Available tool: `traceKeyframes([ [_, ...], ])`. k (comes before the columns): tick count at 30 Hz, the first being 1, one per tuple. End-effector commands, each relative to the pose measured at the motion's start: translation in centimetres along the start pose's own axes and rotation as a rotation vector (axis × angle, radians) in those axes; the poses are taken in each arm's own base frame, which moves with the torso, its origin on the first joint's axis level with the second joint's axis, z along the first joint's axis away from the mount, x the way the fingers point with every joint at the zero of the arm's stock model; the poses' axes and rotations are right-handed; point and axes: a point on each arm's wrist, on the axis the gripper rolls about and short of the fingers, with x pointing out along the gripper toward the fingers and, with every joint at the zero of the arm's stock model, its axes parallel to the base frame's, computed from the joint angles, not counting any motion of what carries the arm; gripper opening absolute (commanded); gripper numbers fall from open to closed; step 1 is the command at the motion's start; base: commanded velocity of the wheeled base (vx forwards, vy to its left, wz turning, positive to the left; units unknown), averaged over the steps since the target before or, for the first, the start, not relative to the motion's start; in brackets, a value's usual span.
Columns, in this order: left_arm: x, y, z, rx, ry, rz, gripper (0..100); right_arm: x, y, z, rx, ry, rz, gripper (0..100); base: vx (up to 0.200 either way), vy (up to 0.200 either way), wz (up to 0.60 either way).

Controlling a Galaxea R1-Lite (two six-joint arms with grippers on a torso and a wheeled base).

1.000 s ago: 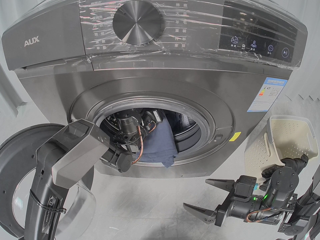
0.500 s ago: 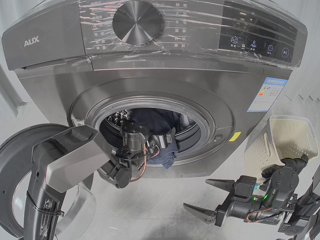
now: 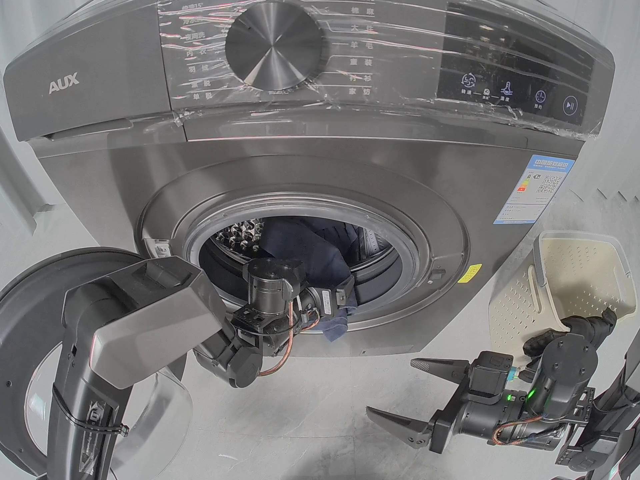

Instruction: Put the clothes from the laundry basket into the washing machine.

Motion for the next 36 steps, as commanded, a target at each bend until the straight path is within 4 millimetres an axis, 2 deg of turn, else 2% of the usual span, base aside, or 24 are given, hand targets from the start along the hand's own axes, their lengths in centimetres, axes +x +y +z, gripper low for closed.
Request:
traceKeyframes([
  [1, 0.3, 0.3, -1.2, 0.001, 0.034, 0.005, 0, 0.0, 0.0, 0.0, 0.000, 0.000, 0.001, 100, 0.000, 0.000, 0.00],
  [7, 0.5, 0.1, -0.8, -0.003, 0.018, -0.015, 0, 0.0, 0.0, 0.0, 0.000, -0.002, 0.001, 100, 0.000, 0.000, 0.00],
  [13, 1.4, -0.2, 1.7, -0.030, -0.092, -0.022, 0, 0.0, 0.1, 0.0, -0.001, -0.001, 0.005, 100, 0.000, 0.000, 0.00],
  [16, 2.2, -0.3, 3.8, -0.068, -0.184, -0.025, 0, 0.0, 0.1, 0.0, -0.001, 0.000, 0.005, 100, 0.000, 0.000, 0.00],
  [17, 2.3, -0.3, 3.8, -0.070, -0.188, -0.022, 0, 0.0, 0.1, 0.0, -0.001, 0.000, 0.005, 100, 0.000, 0.000, 0.00],
  [18, 2.7, -0.3, 4.9, -0.088, -0.242, -0.008, 0, 0.0, 0.1, 0.0, -0.001, 0.000, 0.005, 100, 0.000, 0.000, 0.00],
  [21, 3.6, 0.0, 6.1, -0.103, -0.319, 0.014, 0, 0.0, 0.1, 0.0, -0.001, 0.000, 0.005, 100, 0.000, 0.000, 0.00],
  [28, 5.0, 1.0, 7.8, -0.120, -0.447, 0.053, 0, 0.0, 0.1, 0.0, -0.001, 0.000, 0.005, 100, 0.000, 0.000, 0.00],
  [32, 5.3, 0.9, 8.8, -0.123, -0.493, 0.042, 0, 0.1, 0.1, 0.0, -0.001, 0.002, 0.005, 100, 0.000, 0.000, 0.00],
  [36, 5.9, 0.9, 8.8, -0.122, -0.512, 0.039, 0, 0.1, 0.1, 0.0, -0.001, 0.002, 0.005, 100, 0.000, 0.000, 0.00],
])
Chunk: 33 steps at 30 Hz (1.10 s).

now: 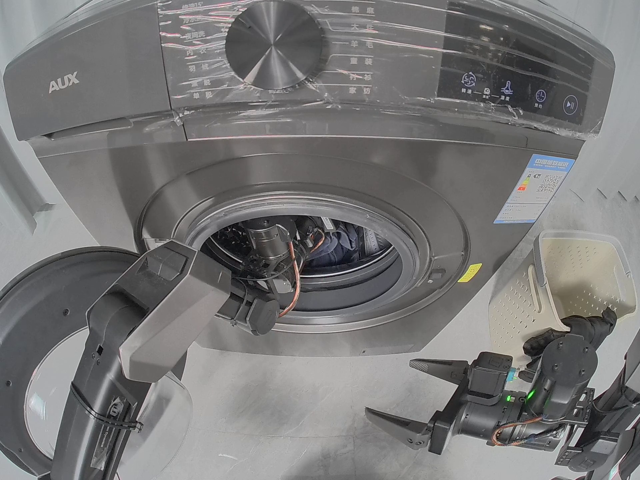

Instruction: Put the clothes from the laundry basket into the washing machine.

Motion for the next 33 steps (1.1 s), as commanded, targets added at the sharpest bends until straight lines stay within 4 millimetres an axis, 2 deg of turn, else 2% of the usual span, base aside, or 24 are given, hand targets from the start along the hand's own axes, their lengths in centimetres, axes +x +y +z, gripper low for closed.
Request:
traceKeyframes([
  [1, 0.4, 0.3, -0.9, 0.002, -0.007, 0.001, 0, 0.0, 0.0, 0.0, 0.000, 0.000, 0.000, 100, 0.000, 0.000, 0.00],
  [10, 0.4, 0.4, -1.3, 0.006, 0.003, 0.004, 0, 0.1, 0.0, -0.1, 0.002, 0.006, -0.001, 100, 0.000, 0.000, 0.00],
  [11, 0.4, 0.4, -1.3, 0.006, 0.003, 0.003, 100, 0.0, 0.0, -0.1, 0.002, 0.005, -0.001, 100, 0.000, 0.000, 0.00],
  [16, 0.0, 0.1, -1.6, 0.006, 0.029, 0.004, 100, 0.0, 0.0, -0.1, 0.001, -0.003, 0.001, 100, 0.000, 0.000, 0.00],
  [22, -1.5, 0.2, -1.8, 0.021, 0.111, 0.014, 100, 0.0, 0.0, 0.0, 0.001, -0.004, 0.001, 100, 0.000, 0.000, 0.00],
  [27, -4.4, -0.3, -3.1, 0.086, 0.230, -0.001, 100, -0.3, -0.1, 0.0, 0.003, -0.003, -0.004, 100, 0.000, 0.000, 0.00],
  [33, -7.0, -1.2, -1.4, 0.169, 0.248, -0.053, 100, -0.3, -0.3, 0.0, 0.004, -0.003, -0.010, 100, 0.000, 0.000, 0.00],
])
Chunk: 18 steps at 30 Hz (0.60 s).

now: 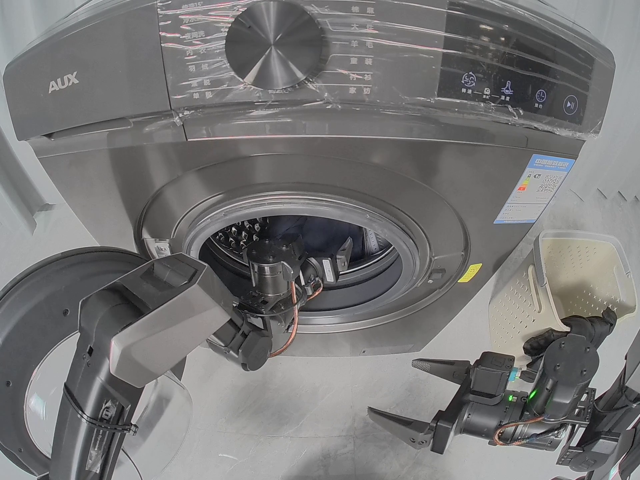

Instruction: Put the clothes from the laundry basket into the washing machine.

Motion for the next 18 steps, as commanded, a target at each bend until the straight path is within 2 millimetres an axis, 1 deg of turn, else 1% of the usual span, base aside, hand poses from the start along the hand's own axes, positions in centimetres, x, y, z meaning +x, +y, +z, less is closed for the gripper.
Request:
traceKeyframes([
  [1, -2.8, -1.3, 2.1, 0.047, 0.006, -0.049, 100, -0.1, -0.1, 0.0, 0.001, -0.001, -0.005, 100, 0.000, 0.000, 0.00],
  [2, -3.8, -1.6, 2.6, 0.050, 0.018, -0.068, 100, -0.2, -0.2, 0.0, 0.002, 0.003, -0.008, 100, 0.000, 0.000, 0.00],
  [4, -5.2, -2.1, 2.8, 0.054, 0.033, -0.092, 100, -0.4, -0.2, -0.2, 0.003, 0.010, -0.010, 100, 0.000, 0.000, 0.00],
  [5, -6.2, -2.3, 2.7, 0.057, 0.050, -0.110, 100, -0.4, -0.2, -0.2, 0.003, 0.012, -0.011, 100, 0.000, 0.000, 0.00],
  [6, -6.5, -2.4, 2.7, 0.059, 0.054, -0.115, 100, -0.4, -0.3, -0.2, 0.003, 0.013, -0.012, 100, 0.000, 0.000, 0.00],
  [7, -8.1, -2.8, 2.5, 0.074, 0.081, -0.145, 100, -0.6, -0.3, -0.4, 0.003, 0.019, -0.014, 100, 0.000, 0.000, 0.00],
  [8, -8.7, -2.9, 2.4, 0.081, 0.093, -0.159, 100, -0.6, -0.3, -0.4, 0.004, 0.020, -0.014, 100, 0.000, 0.000, 0.00],
  [9, -8.7, -2.9, 2.4, 0.081, 0.093, -0.159, 100, -0.6, -0.3, -0.4, 0.004, 0.020, -0.014, 100, 0.000, 0.000, 0.00],
  [10, -11.7, -3.7, 1.6, 0.105, 0.141, -0.222, 100, -1.1, -0.3, -0.4, 0.002, 0.024, -0.014, 100, 0.000, 0.000, 0.00],
  [11, -12.9, -3.9, 1.4, 0.111, 0.153, -0.247, 100, -1.3, -0.3, -0.5, 0.002, 0.025, -0.015, 100, 0.000, 0.000, 0.00],
  [14, -16.2, -4.7, 1.4, 0.114, 0.166, -0.305, 100, -2.0, -0.2, -0.3, 0.001, 0.013, -0.011, 100, 0.000, 0.000, 0.00],
  [15, -16.2, -4.7, 1.4, 0.114, 0.166, -0.305, 100, -2.0, -0.2, -0.3, 0.001, 0.013, -0.011, 100, 0.000, 0.000, 0.00],
  [16, -18.9, -4.9, 2.2, 0.120, 0.197, -0.333, 100, -2.9, -0.1, 0.2, 0.001, -0.016, -0.010, 100, 0.000, 0.000, 0.00],
  [18, -20.9, -4.8, 3.3, 0.119, 0.203, -0.349, 100, -3.5, -0.1, 0.5, 0.000, -0.034, -0.012, 100, 0.000, 0.000, 0.00],
])
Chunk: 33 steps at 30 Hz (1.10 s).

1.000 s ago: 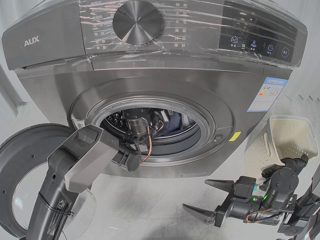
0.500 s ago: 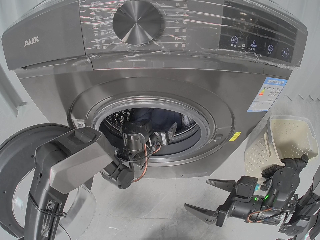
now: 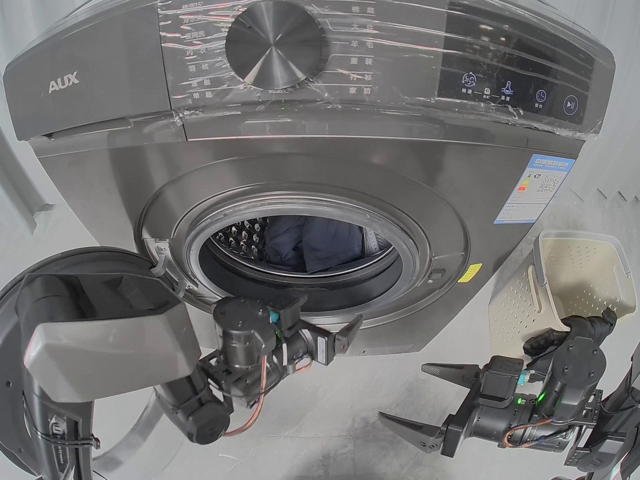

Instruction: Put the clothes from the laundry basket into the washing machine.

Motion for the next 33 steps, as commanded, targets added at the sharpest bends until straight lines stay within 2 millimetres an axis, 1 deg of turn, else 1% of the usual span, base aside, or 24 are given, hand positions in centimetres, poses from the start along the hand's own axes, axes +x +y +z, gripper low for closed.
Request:
traceKeyframes([
  [1, -9.7, -3.3, 3.0, 0.027, -0.016, -0.159, 100, -3.0, 0.1, 0.9, 0.000, -0.058, 0.000, 100, 0.000, 0.000, 0.00],
  [3, -11.6, -3.6, 4.6, 0.018, -0.063, -0.191, 100, -3.6, 0.0, 1.3, 0.004, -0.081, -0.009, 100, 0.000, 0.000, 0.00],
  [4, -11.8, -3.6, 4.7, 0.016, -0.067, -0.194, 100, -3.6, 0.0, 1.3, 0.005, -0.083, -0.010, 100, 0.000, 0.000, 0.00],
  [5, -13.5, -3.9, 5.7, 0.016, -0.101, -0.223, 100, -4.1, -0.1, 1.8, 0.009, -0.120, -0.040, 100, 0.000, 0.000, 0.00],
  [6, -14.5, -3.9, 6.1, 0.017, -0.115, -0.222, 100, -4.5, -0.2, 2.2, 0.011, -0.148, -0.059, 100, 0.000, 0.000, 0.00],
  [8, -16.5, -3.6, 6.7, 0.018, -0.138, -0.225, 100, -5.3, -0.1, 2.8, 0.017, -0.192, -0.078, 100, 0.000, 0.000, 0.00],
  [11, -19.8, -2.7, 7.1, 0.019, -0.172, -0.205, 100, -6.3, -0.3, 3.3, 0.031, -0.230, -0.108, 100, 0.000, 0.000, 0.00],
  [12, -20.3, -2.5, 7.1, 0.020, -0.175, -0.202, 100, -6.4, -0.4, 3.4, 0.032, -0.235, -0.119, 100, 0.000, 0.000, 0.00],
  [13, -21.7, -2.1, 7.1, 0.026, -0.192, -0.193, 100, -7.0, -0.7, 3.6, 0.035, -0.255, -0.161, 100, 0.000, 0.000, 0.00],
  [16, -23.8, -1.4, 8.2, 0.027, -0.251, -0.146, 100, -8.1, -1.6, 4.1, 0.025, -0.290, -0.237, 100, 0.000, 0.000, 0.00],
  [17, -24.0, -1.3, 8.3, 0.028, -0.254, -0.144, 100, -8.3, -1.7, 4.2, 0.022, -0.295, -0.245, 100, 0.000, 0.000, 0.00],
  [18, -25.3, -1.1, 8.5, 0.036, -0.258, -0.137, 100, -9.1, -2.0, 4.3, 0.004, -0.306, -0.283, 100, 0.000, 0.000, 0.00],
  [21, -26.7, -0.7, 8.2, 0.048, -0.215, -0.115, 100, -10.3, -2.3, 4.1, -0.005, -0.284, -0.331, 100, 0.000, 0.000, 0.00],
  [25, -28.3, 0.2, 8.1, 0.055, -0.225, -0.054, 100, -12.2, -2.3, 3.7, 0.003, -0.278, -0.374, 100, -0.200, 0.000, 0.00],
  [27, -29.4, 0.5, 8.2, 0.059, -0.250, -0.029, 100, -12.8, -2.5, 3.3, 0.012, -0.259, -0.413, 100, -0.200, 0.000, 0.00],
  [28, -29.5, 0.5, 8.2, 0.058, -0.251, -0.026, 100, -12.9, -2.5, 3.3, 0.013, -0.259, -0.419, 100, -0.200, 0.000, 0.00],
  [33, -31.5, 1.2, 7.7, 0.080, -0.257, 0.043, 100, -14.9, -2.5, 2.5, 0.028, -0.253, -0.495, 100, -0.200, 0.000, 0.00],
])
